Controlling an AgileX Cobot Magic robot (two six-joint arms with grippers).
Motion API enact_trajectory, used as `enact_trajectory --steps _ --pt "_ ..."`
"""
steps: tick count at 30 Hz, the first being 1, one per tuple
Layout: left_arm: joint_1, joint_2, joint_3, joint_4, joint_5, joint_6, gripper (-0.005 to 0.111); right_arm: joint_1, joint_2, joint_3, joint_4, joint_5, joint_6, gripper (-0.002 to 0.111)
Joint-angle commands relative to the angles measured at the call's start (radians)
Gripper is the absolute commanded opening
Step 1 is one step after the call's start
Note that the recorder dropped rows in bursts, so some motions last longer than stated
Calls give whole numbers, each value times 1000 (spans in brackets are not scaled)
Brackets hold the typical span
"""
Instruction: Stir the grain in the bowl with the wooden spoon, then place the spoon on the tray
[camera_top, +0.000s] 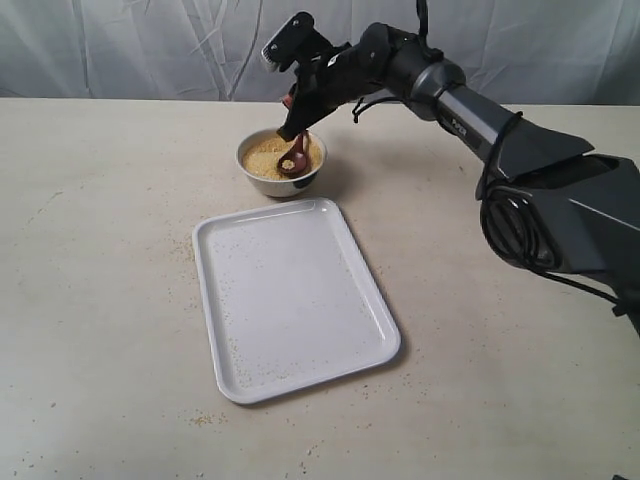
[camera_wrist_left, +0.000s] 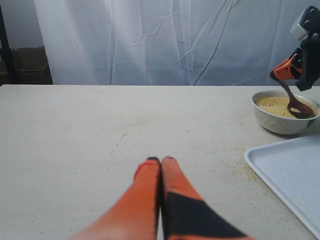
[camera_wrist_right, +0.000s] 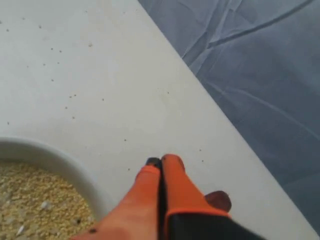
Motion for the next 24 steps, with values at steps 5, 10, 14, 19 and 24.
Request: enact_trajectory --steps 5,10,14,19,24 --pt "4 -5 5 -1 -6 0 0 -4 6 -5 -16 7 4 -1" --pt "4 -5 5 -1 -6 0 0 -4 6 -5 -56 54 4 -1" --pt "4 -5 5 -1 -6 0 0 -4 -3 -5 -64 73 22 -1" --pt "4 -5 5 -1 -6 0 0 -4 -21 -5 -75 108 23 -1" --pt "4 -5 5 -1 -6 0 0 -4 -34 -5 -154 135 98 -1"
